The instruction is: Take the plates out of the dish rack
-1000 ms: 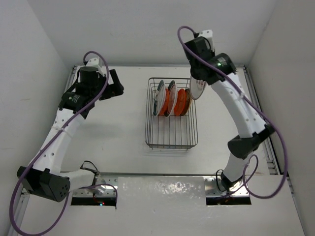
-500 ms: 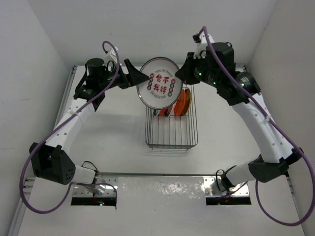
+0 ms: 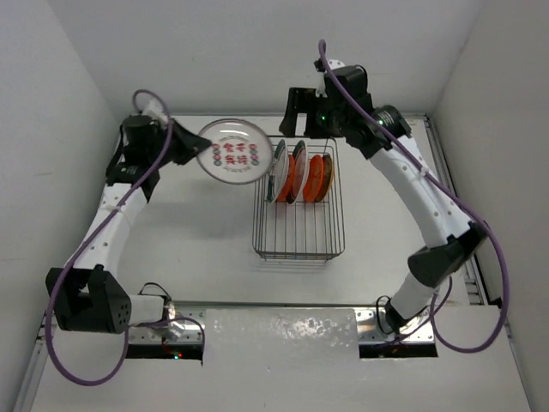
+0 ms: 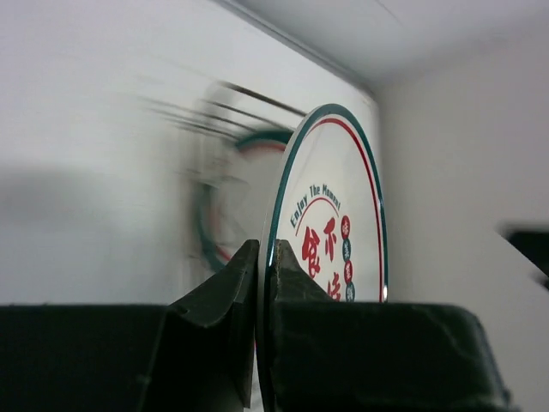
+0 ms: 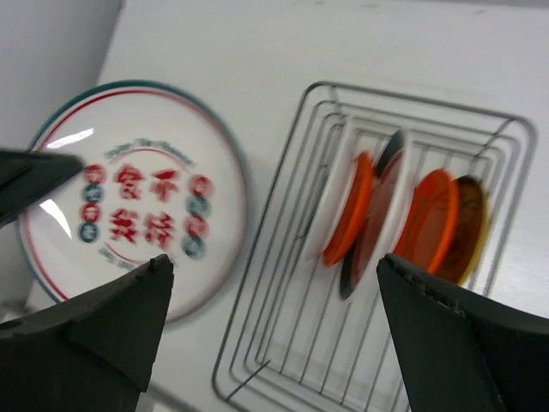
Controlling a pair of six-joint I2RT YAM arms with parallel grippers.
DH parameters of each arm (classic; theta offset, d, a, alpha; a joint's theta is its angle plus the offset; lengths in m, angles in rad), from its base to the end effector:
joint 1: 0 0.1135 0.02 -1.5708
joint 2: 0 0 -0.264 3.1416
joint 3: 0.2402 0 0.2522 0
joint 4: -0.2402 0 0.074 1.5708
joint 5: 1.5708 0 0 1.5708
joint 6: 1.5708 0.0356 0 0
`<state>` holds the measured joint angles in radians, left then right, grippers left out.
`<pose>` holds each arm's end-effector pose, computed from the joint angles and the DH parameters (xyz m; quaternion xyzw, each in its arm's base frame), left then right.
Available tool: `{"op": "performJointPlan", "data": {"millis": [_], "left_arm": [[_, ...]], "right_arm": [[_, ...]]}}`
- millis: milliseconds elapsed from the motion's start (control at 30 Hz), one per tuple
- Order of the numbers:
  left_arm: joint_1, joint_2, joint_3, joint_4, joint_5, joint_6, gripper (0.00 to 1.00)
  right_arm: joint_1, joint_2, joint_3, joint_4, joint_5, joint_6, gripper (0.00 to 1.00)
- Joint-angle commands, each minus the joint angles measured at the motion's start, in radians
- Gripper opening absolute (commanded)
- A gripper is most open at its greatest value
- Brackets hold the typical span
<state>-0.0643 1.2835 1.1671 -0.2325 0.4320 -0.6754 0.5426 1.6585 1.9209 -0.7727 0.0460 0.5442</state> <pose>0.2938 -0.0339 0.3615 -0.1234 0.8000 -0.3662 0.4590 0.3089 0.1844 0.4445 0.0123 0.8624 0.2444 0.4430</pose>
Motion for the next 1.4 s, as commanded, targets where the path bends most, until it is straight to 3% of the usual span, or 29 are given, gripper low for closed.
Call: {"op": "performJointPlan", "data": {"millis": [0,67,233,467,567,600,700,767,1000,1067,1100,1367], "left_arm": [[0.167,-0.020,-0.091,-0.045,-0.272,-0.062,0.00],[0.188,0.002,-0.127,0.004,-0.308,-0.058,0.00],[0.230,0.124,-0.236,0.200,-0.352,-0.085,0.00],[0.253,0.358,-0.231,0.312,-0.312,-0.088,0.00],[0.256,0.392,-0.234,0.303,-0.338,-0.096,0.21],[0.256,0.392,-0.233,0.289,-0.340,-0.096,0.47],[0.255,0.369,-0.233,0.234,-0.367,-0.102,0.86],[0.256,0.337,-0.231,0.168,-0.386,-0.098,1.00],[0.253,0.162,-0.049,-0.155,-0.506,-0.030,1.00],[0.251,0.113,-0.020,-0.189,-0.475,-0.009,1.00],[0.245,0.097,0.003,-0.194,-0.455,0.014,1.00],[0.137,-0.035,0.023,-0.058,-0.187,0.120,1.00]], "right_arm": [[-0.007,0.151,0.222,-0.201,0.264,-0.067,0.99],[-0.006,0.245,0.288,-0.290,0.366,-0.073,0.99],[-0.007,0.310,0.250,-0.286,0.472,-0.085,0.98],[-0.007,0.391,0.234,-0.244,0.453,-0.148,0.64],[-0.006,0.432,0.242,-0.246,0.439,-0.153,0.51],[-0.006,0.441,0.240,-0.250,0.437,-0.151,0.39],[-0.007,0.465,0.234,-0.260,0.451,-0.139,0.26],[-0.007,0.463,0.221,-0.257,0.451,-0.133,0.26],[-0.006,0.474,0.225,-0.258,0.411,-0.118,0.22],[-0.007,0.477,0.225,-0.263,0.394,-0.113,0.06],[-0.006,0.475,0.231,-0.275,0.394,-0.107,0.00],[-0.007,0.365,0.388,-0.343,0.599,-0.208,0.00]]}}
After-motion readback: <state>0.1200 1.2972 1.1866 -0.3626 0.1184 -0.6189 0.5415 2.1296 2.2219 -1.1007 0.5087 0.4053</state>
